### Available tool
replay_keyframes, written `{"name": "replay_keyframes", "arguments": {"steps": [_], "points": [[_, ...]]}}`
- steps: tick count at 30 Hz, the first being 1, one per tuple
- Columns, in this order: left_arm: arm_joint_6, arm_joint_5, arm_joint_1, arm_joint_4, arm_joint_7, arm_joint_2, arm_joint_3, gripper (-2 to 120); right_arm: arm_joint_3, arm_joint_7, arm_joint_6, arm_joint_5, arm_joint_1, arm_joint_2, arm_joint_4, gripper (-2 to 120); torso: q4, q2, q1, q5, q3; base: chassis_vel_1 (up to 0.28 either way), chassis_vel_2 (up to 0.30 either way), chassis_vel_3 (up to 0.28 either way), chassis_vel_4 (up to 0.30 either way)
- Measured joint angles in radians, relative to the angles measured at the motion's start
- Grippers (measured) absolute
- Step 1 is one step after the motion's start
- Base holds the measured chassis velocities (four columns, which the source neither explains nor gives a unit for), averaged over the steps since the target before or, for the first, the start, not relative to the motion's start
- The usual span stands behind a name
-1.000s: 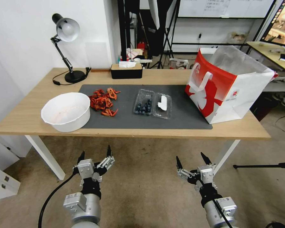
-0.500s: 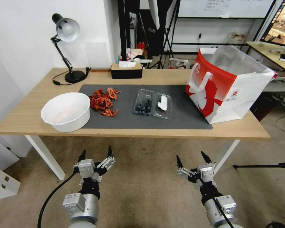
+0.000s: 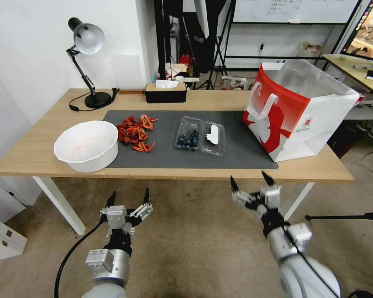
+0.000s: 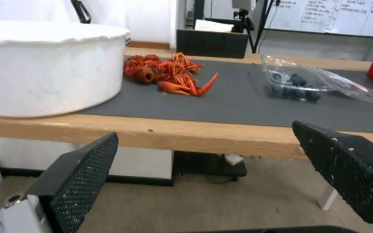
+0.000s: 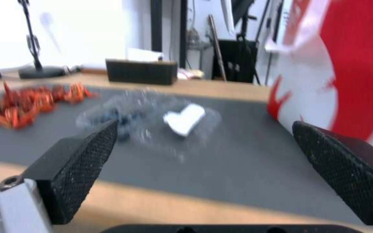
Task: Close the takeout container lid, then place the container into the takeout bag.
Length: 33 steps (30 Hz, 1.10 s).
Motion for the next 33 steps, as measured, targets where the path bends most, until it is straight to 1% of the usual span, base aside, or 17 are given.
{"name": "replay_keyframes", "arguments": {"steps": [1, 2, 3, 6, 7, 8, 11, 12, 14, 15, 17, 18, 19, 22, 28, 31, 33], "points": [[-0.001, 0.000, 0.000, 0.000, 0.000, -0.001, 0.000, 100, -0.004, 0.002, -0.002, 0.008, 0.010, -0.005, -0.004, 100, 0.0000, 0.000, 0.000, 0.0001, 0.000, 0.000, 0.000, 0.000, 0.000], [-0.005, 0.001, 0.003, 0.001, 0.001, -0.006, 0.000, 100, -0.025, 0.013, -0.012, 0.043, 0.049, -0.028, -0.025, 100, 0.0001, 0.000, 0.000, 0.0002, 0.000, 0.000, 0.000, 0.000, 0.000], [-0.005, 0.001, 0.003, 0.001, 0.001, -0.006, 0.000, 100, -0.025, 0.013, -0.012, 0.043, 0.049, -0.028, -0.025, 100, 0.0001, 0.000, 0.000, 0.0002, 0.000, 0.000, 0.000, 0.000, 0.000], [-0.017, 0.008, 0.012, 0.002, 0.002, -0.020, -0.002, 100, -0.112, 0.082, -0.050, 0.095, 0.146, -0.073, -0.094, 100, 0.0000, 0.000, 0.000, 0.0001, 0.000, 0.000, 0.000, 0.000, 0.000], [-0.017, 0.008, 0.012, 0.002, 0.002, -0.020, -0.002, 100, -0.112, 0.082, -0.050, 0.095, 0.146, -0.073, -0.094, 100, 0.0000, 0.000, 0.000, 0.0001, 0.000, 0.000, 0.000, 0.000, 0.000], [-0.017, 0.009, 0.013, 0.002, 0.003, -0.020, -0.005, 100, -0.143, 0.107, -0.063, 0.095, 0.175, -0.074, -0.117, 100, -0.0001, 0.000, 0.000, 0.0002, 0.000, 0.000, 0.000, 0.000, 0.000], [-0.020, 0.006, 0.013, 0.005, 0.003, -0.018, -0.011, 100, -0.210, 0.155, -0.101, 0.043, 0.253, -0.060, -0.178, 100, 0.0000, 0.000, 0.000, 0.0000, 0.000, 0.000, 0.000, 0.000, 0.000], [-0.020, 0.006, 0.013, 0.005, 0.003, -0.018, -0.011, 100, -0.210, 0.155, -0.101, 0.043, 0.253, -0.060, -0.178, 100, 0.0000, 0.000, 0.000, 0.0000, 0.000, 0.000, 0.000, 0.000, 0.000], [-0.020, 0.005, 0.012, 0.006, 0.002, -0.019, -0.012, 100, -0.241, 0.171, -0.129, -0.028, 0.306, -0.051, -0.215, 100, 0.0001, 0.000, 0.000, 0.0000, 0.000, 0.000, 0.000, 0.000, 0.000], [-0.020, 0.005, 0.012, 0.006, 0.002, -0.019, -0.012, 100, -0.241, 0.171, -0.129, -0.028, 0.306, -0.051, -0.215, 100, 0.0001, 0.000, 0.000, 0.0000, 0.000, 0.000, 0.000, 0.000, 0.000], [-0.021, 0.005, 0.012, 0.007, 0.001, -0.021, -0.013, 100, -0.271, 0.180, -0.163, -0.088, 0.354, -0.050, -0.244, 100, -0.0001, 0.000, 0.000, 0.0000, 0.000, 0.000, 0.000, 0.000, 0.000], [-0.022, 0.005, 0.012, 0.008, 0.001, -0.021, -0.013, 100, -0.282, 0.183, -0.186, -0.106, 0.371, -0.051, -0.252, 100, 0.0000, 0.000, 0.000, 0.0000, 0.000, 0.000, 0.000, 0.000, 0.000], [-0.022, 0.005, 0.012, 0.008, 0.001, -0.021, -0.013, 100, -0.282, 0.183, -0.186, -0.106, 0.371, -0.051, -0.252, 100, 0.0000, 0.000, 0.000, 0.0000, 0.000, 0.000, 0.000, 0.000, 0.000], [-0.030, 0.004, 0.013, 0.013, -0.001, -0.022, -0.014, 100, -0.323, 0.191, -0.258, -0.187, 0.430, -0.056, -0.287, 100, 0.0000, 0.000, 0.000, 0.0000, 0.000, 0.000, 0.000, 0.000, 0.000], [-0.037, 0.004, 0.013, 0.018, -0.003, -0.025, -0.014, 100, -0.354, 0.199, -0.296, -0.229, 0.476, -0.047, -0.338, 100, -0.0001, 0.000, 0.000, 0.0001, 0.000, 0.000, 0.000, 0.000, 0.000], [-0.038, 0.004, 0.013, 0.019, -0.003, -0.026, -0.014, 100, -0.359, 0.199, -0.296, -0.230, 0.485, -0.043, -0.352, 100, -0.0001, 0.000, 0.000, 0.0000, 0.000, 0.000, 0.000, 0.000, 0.000], [-0.040, 0.004, 0.012, 0.021, -0.004, -0.028, -0.014, 100, -0.371, 0.197, -0.298, -0.235, 0.509, -0.039, -0.386, 100, -0.0001, 0.000, 0.000, 0.0002, 0.000, 0.000, 0.000, 0.000, 0.000]]}}
